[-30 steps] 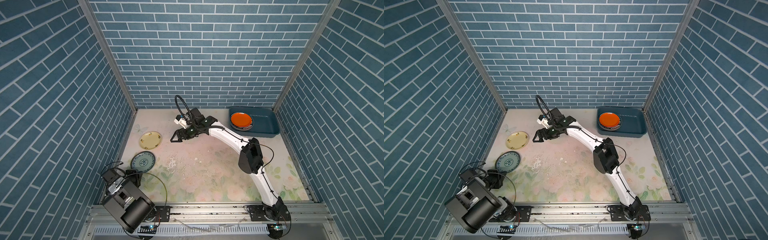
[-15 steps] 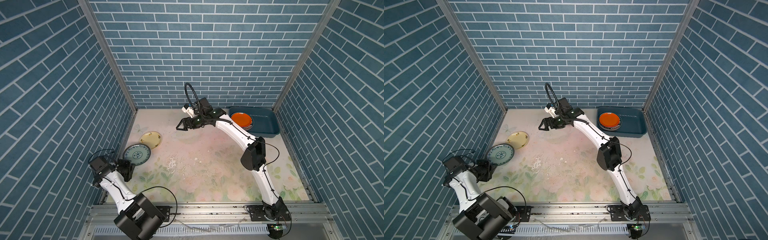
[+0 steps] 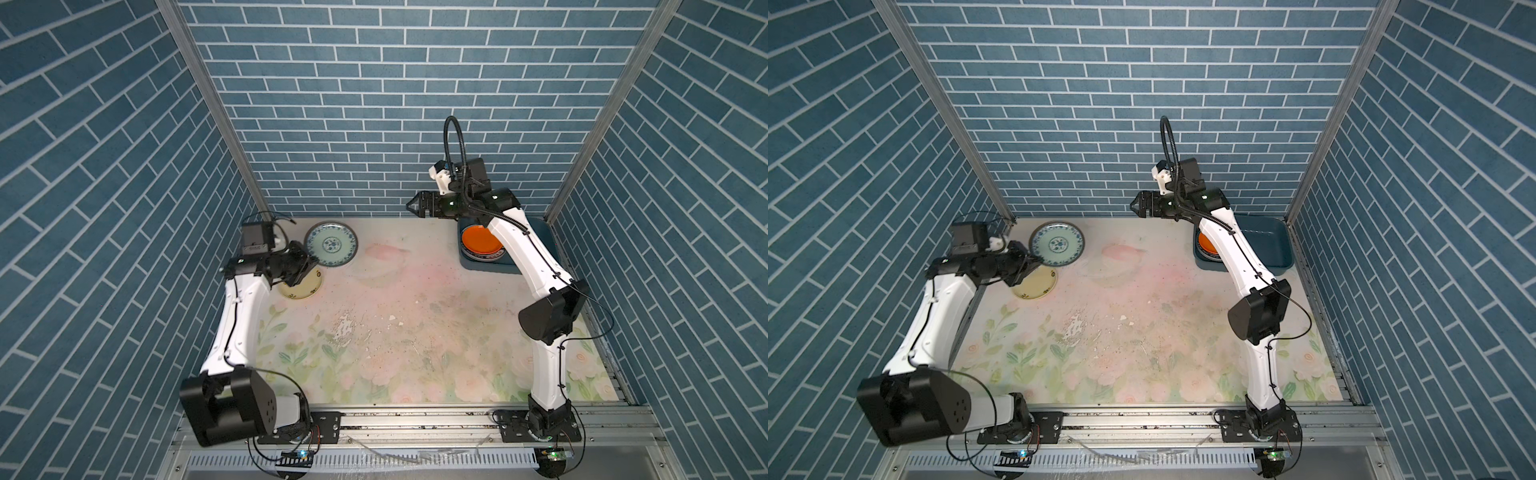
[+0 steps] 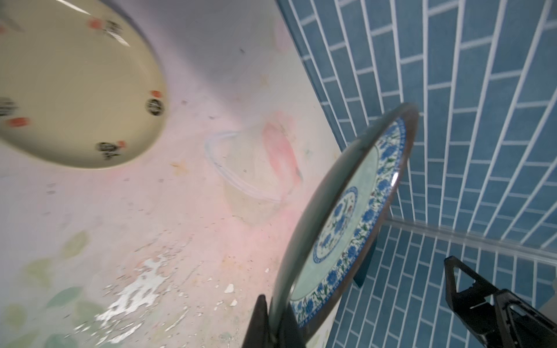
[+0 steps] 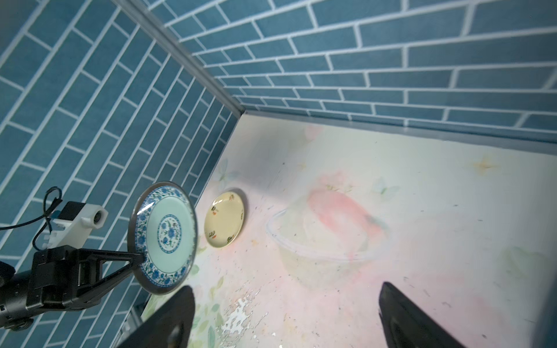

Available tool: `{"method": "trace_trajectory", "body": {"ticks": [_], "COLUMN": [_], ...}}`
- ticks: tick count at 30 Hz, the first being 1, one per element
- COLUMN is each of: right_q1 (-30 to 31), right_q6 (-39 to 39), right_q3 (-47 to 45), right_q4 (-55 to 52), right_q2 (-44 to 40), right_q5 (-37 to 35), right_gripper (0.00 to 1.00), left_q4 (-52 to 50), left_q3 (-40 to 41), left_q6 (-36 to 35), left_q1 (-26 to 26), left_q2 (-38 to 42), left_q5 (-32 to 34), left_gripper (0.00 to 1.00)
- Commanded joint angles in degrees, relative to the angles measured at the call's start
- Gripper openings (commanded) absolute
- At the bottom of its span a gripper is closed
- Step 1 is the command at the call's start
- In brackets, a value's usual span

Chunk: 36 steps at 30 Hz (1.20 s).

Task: Place the plates into the plastic bin on the countertop
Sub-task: Pick up the plate from the middle-left of the table, then place the plate in the plastic bin.

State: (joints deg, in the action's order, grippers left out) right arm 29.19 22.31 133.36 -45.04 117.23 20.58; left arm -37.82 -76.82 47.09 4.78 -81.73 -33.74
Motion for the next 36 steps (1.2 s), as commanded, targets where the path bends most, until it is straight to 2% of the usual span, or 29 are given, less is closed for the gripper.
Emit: {"method": "trace_trajectory", "body": {"ticks": [1, 4, 9, 12, 14, 18, 22, 26, 33, 36], "right_q1": [-1.95, -4.26, -9.28, -12.37, -13.89, -16.36, -17.67, -18.24, -18.88, -18.90], "right_q6": [1.89, 3.92, 8.68, 11.64, 13.61, 13.74, 13.38, 14.52, 16.63, 16.72], "right_q3": [-3.21, -6.67, -14.31, -20.83, -26.39, -39.47, -44.71, -46.72, -46.26, -46.68], "right_q4": [-3.00, -3.13, -1.00, 2.86, 6.58, 17.71, 21.70, 26.18, 28.25, 28.24], "right_q2": [-4.15, -8.05, -13.98, -17.04, -19.53, -25.32, -26.57, -25.08, -21.80, -21.69], "right_q5": [-9.60, -14.69, -15.84, -10.34, -9.19, -3.78, 2.54, 7.46, 10.68, 10.80], "right_gripper": [0.95, 0.95, 0.94, 0.94, 0.96, 0.99, 0.96, 0.84, 0.49, 0.41], "left_q4": [7.49, 10.12, 9.79, 11.15, 9.97, 6.50, 5.15, 6.39, 9.87, 10.63], "left_q3": [-7.99, -15.89, -28.56, -34.92, -39.92, -50.99, -56.55, -55.77, -52.10, -51.25], "left_q6": [0.41, 0.61, -0.26, 1.58, 1.69, 2.45, 5.64, 7.62, 10.82, 11.43], "left_q1": [-7.68, -13.33, -19.98, -22.98, -24.91, -28.67, -31.10, -32.11, -32.25, -32.20], "left_q2": [-8.57, -17.60, -29.85, -35.38, -39.09, -47.04, -51.57, -51.86, -49.86, -49.50], "left_q5": [-3.24, -6.23, -8.61, -9.91, -9.86, -11.23, -12.27, -13.69, -14.87, -15.02], "left_gripper": [0.00, 0.00, 0.00, 0.00, 0.00, 0.00, 0.00, 0.00, 0.00, 0.00]}}
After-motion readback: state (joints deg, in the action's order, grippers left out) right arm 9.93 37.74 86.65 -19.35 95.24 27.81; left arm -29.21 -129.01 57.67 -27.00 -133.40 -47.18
